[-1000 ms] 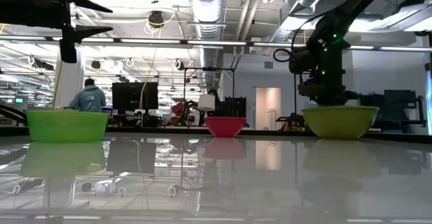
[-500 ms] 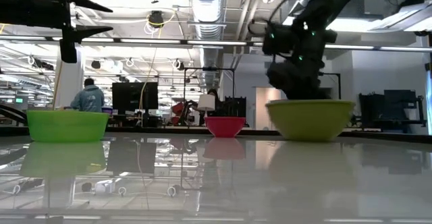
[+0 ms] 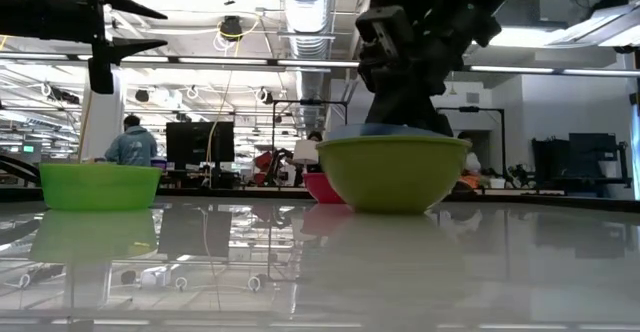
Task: Nest bowls inside each other
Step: Stack the blue bowl on the light green bowl, then stack the light blue bowl on the blue bowl, then stack the green bowl on the light blue bowl
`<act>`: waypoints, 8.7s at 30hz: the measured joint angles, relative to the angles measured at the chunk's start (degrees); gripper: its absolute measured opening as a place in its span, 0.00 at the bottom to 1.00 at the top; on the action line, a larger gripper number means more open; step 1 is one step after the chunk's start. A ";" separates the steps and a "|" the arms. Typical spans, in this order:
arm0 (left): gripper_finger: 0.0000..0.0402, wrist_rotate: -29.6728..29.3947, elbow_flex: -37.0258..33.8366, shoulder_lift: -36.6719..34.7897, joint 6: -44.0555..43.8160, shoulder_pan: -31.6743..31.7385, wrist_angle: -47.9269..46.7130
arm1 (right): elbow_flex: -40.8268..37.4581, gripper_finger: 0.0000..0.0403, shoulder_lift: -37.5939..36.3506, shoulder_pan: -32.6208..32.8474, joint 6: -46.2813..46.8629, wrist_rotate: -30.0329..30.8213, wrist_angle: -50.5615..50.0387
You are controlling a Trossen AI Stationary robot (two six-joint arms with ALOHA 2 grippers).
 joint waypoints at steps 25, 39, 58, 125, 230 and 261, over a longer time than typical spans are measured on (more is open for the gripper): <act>0.39 5.62 -0.02 -0.02 -0.88 0.00 -2.36 | 0.02 0.52 -17.82 21.65 15.08 18.39 -22.49; 0.39 6.45 -0.07 0.00 -0.94 0.00 -6.19 | -0.02 0.49 -19.90 52.67 53.00 22.75 -46.31; 0.39 6.57 -0.07 -0.02 -1.11 0.00 -6.40 | -0.02 0.50 -6.27 67.92 71.13 20.57 -39.45; 0.39 6.30 -0.07 -0.01 -5.07 0.02 -7.19 | -0.02 0.08 -22.88 0.73 -5.90 12.26 -16.20; 0.39 33.28 18.54 32.63 2.03 -8.96 -40.84 | 25.27 0.54 12.98 -15.05 -23.13 -26.27 10.88; 0.01 33.62 23.87 66.27 1.49 -10.08 -37.06 | 25.27 0.54 -1.67 -17.63 -26.51 -28.39 1.01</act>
